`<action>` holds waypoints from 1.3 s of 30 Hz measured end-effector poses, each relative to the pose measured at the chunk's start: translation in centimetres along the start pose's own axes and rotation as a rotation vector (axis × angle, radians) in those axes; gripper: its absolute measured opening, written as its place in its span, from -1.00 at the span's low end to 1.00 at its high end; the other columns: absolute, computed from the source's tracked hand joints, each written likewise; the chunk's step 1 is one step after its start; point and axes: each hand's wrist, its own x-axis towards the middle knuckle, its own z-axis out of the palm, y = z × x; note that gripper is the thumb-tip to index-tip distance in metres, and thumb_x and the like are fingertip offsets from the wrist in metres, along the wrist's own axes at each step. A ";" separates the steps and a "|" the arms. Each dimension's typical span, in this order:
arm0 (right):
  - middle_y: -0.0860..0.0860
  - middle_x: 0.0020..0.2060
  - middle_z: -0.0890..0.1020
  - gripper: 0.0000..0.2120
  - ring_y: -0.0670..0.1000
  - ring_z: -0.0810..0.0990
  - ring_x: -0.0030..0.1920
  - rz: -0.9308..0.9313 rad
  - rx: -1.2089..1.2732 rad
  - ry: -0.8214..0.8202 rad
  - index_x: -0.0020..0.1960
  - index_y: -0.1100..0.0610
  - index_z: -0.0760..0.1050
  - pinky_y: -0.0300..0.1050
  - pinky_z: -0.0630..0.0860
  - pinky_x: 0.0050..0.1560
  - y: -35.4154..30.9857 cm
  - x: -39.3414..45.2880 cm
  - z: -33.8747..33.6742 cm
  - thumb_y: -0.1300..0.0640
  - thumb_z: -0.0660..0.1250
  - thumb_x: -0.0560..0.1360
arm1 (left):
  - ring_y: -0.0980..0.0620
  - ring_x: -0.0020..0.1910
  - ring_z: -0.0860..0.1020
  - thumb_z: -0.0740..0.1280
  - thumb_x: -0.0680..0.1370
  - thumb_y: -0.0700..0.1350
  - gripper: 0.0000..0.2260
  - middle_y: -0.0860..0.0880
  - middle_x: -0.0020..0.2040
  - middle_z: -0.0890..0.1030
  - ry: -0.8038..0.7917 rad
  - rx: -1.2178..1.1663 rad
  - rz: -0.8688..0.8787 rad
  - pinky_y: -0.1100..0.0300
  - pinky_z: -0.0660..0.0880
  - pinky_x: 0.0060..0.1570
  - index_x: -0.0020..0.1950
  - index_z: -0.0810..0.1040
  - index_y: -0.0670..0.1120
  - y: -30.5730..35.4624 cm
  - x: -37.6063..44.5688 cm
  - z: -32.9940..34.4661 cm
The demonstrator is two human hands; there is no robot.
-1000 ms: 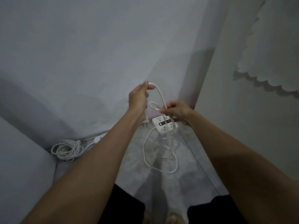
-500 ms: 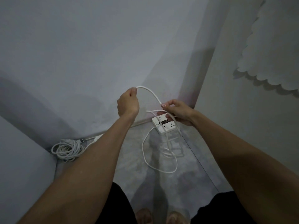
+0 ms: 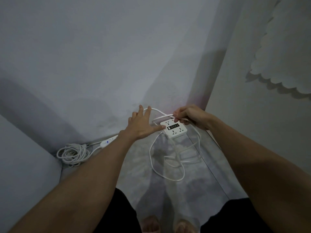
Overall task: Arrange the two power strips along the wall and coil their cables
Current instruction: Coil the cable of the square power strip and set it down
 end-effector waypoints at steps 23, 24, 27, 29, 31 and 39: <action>0.06 -0.20 0.60 -0.78 -0.21 0.53 -0.21 -0.270 -0.200 -0.027 -0.14 0.13 0.55 -0.46 0.38 -0.07 -0.3 -0.2 -0.3 0.16 0.19 0.61 | -0.22 0.42 0.28 0.27 0.52 -0.19 -0.42 -0.23 0.46 0.26 -0.056 -0.273 -0.105 -0.02 0.25 0.39 0.52 0.16 -0.12 -1.8 0.0 -0.2; 0.03 -0.22 0.59 -0.77 -0.26 0.51 -0.25 -0.278 -0.179 -0.019 -0.14 0.11 0.54 -0.50 0.36 -0.14 -0.8 -0.3 -0.1 0.13 0.18 0.62 | -0.17 0.43 0.26 0.32 0.49 -0.19 -0.38 -0.17 0.47 0.29 -0.029 -0.346 0.008 0.00 0.25 0.39 0.52 0.18 -0.10 -1.1 -0.3 -0.7; -0.05 -0.35 0.54 -0.75 -0.24 0.42 -0.38 -0.335 -0.187 0.160 -0.17 0.07 0.55 -0.36 0.32 -0.28 -2.4 0.4 0.6 0.07 0.19 0.62 | -0.04 -0.02 0.56 0.27 0.46 -0.19 -0.75 -0.08 -0.09 0.67 0.015 -0.860 0.144 0.24 0.45 -0.05 0.12 0.58 -0.14 1.6 -0.7 -2.5; -0.07 -0.40 0.52 -0.72 -0.13 0.41 -0.34 -0.358 -0.203 0.312 -0.24 0.02 0.56 -0.21 0.30 -0.26 -2.7 1.3 0.6 0.03 0.22 0.60 | -0.04 -0.31 0.53 0.19 0.55 -0.17 -0.78 -0.02 -0.46 0.54 0.057 -0.960 0.093 0.20 0.42 -0.17 -0.17 0.60 -0.17 2.0 -0.6 -3.3; -0.06 -0.43 0.50 -0.73 -0.09 0.40 -0.35 -0.331 -0.186 0.451 -0.24 0.02 0.58 -0.24 0.30 -0.30 -2.4 1.4 0.4 0.01 0.24 0.59 | -0.02 -0.49 0.45 0.19 0.60 -0.08 -0.67 -0.01 -0.57 0.42 -0.005 -0.987 0.018 0.14 0.41 -0.19 -0.29 0.55 -0.18 1.2 -0.5 -3.5; 0.00 -0.36 0.53 -0.71 -0.12 0.41 -0.36 -0.155 -0.135 0.768 -0.10 0.17 0.66 -0.46 0.28 -0.47 0.1 0.2 -2.3 -0.05 0.35 0.51 | 0.13 -0.41 0.57 0.29 0.53 0.21 -0.55 -0.01 -0.53 0.52 -0.158 -0.609 -0.050 0.21 0.34 -0.35 -0.37 0.49 -0.11 -1.3 -1.1 -4.3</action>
